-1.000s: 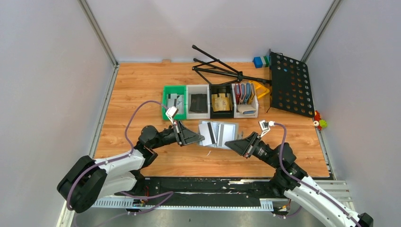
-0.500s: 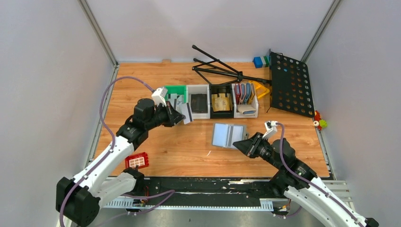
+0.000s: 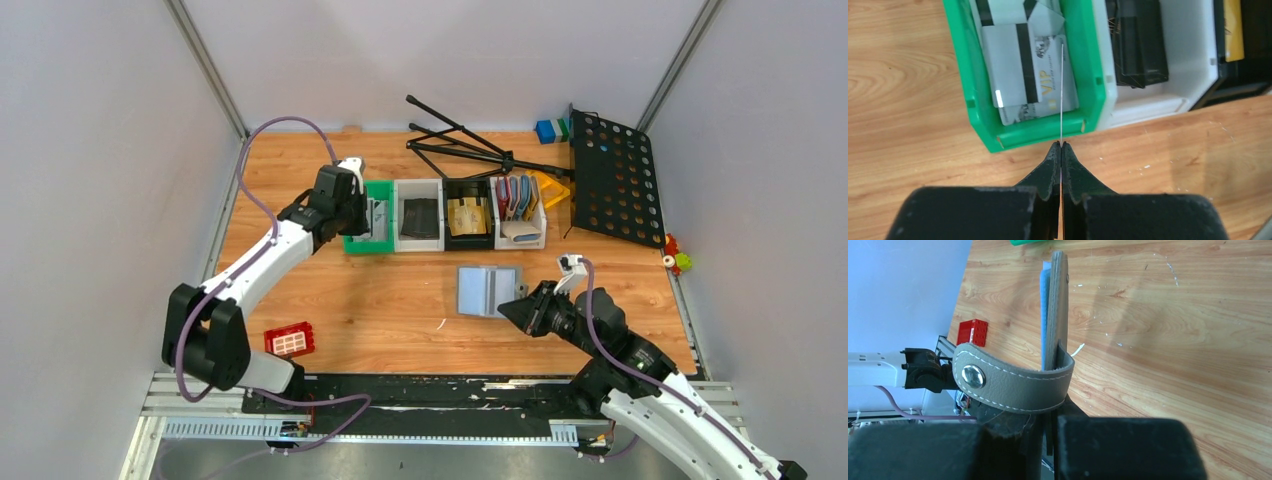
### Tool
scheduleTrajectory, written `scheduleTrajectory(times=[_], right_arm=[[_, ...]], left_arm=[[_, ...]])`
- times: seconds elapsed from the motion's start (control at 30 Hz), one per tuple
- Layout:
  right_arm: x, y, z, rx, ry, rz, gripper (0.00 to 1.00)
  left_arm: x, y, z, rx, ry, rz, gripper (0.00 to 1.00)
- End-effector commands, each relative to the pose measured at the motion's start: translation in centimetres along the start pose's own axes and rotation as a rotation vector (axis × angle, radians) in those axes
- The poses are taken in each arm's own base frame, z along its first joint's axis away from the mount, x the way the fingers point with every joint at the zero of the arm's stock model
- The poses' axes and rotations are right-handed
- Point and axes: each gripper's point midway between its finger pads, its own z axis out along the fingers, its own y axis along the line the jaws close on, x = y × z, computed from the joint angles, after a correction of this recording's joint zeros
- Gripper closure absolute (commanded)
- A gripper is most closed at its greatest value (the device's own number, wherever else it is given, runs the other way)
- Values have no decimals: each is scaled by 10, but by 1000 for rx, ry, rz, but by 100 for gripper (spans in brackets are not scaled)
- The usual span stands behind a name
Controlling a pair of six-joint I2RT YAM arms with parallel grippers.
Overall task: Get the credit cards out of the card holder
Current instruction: Place the credit card in the storage box.
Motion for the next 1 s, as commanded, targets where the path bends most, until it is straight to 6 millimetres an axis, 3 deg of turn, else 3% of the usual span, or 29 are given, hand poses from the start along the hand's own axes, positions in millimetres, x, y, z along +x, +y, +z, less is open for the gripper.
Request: scheduleTrajectory(times=[0.0, 0.1, 0.4, 0.43, 0.5, 0.57, 0.63, 0.8, 0.97], right_arm=[[-10, 16, -1, -51, -14, -38, 100], [-7, 16, 5, -60, 3, -31, 100], [-1, 19, 18, -73, 32, -16, 100], [-1, 19, 19, -74, 34, -14, 100], [-1, 20, 19, -77, 34, -11, 100], [-2, 20, 19, -77, 32, -10, 100], [-2, 19, 20, -74, 29, -13, 100], [-2, 21, 24, -81, 37, -11, 100], [-4, 25, 27, -97, 30, 0, 100]], left_arm=[[-25, 16, 9, -36, -7, 55, 100], [-24, 21, 27, -19, 47, 49, 100], [-20, 4, 72, 126, 145, 21, 99], [-20, 7, 76, 111, 151, 16, 96], [-17, 21, 79, 33, 174, 13, 80], [-17, 30, 77, -22, 171, 18, 63], [-22, 38, 69, -69, 149, 23, 53], [-32, 37, 43, -70, 106, 34, 49], [-26, 2, 14, 104, 48, 1, 48]])
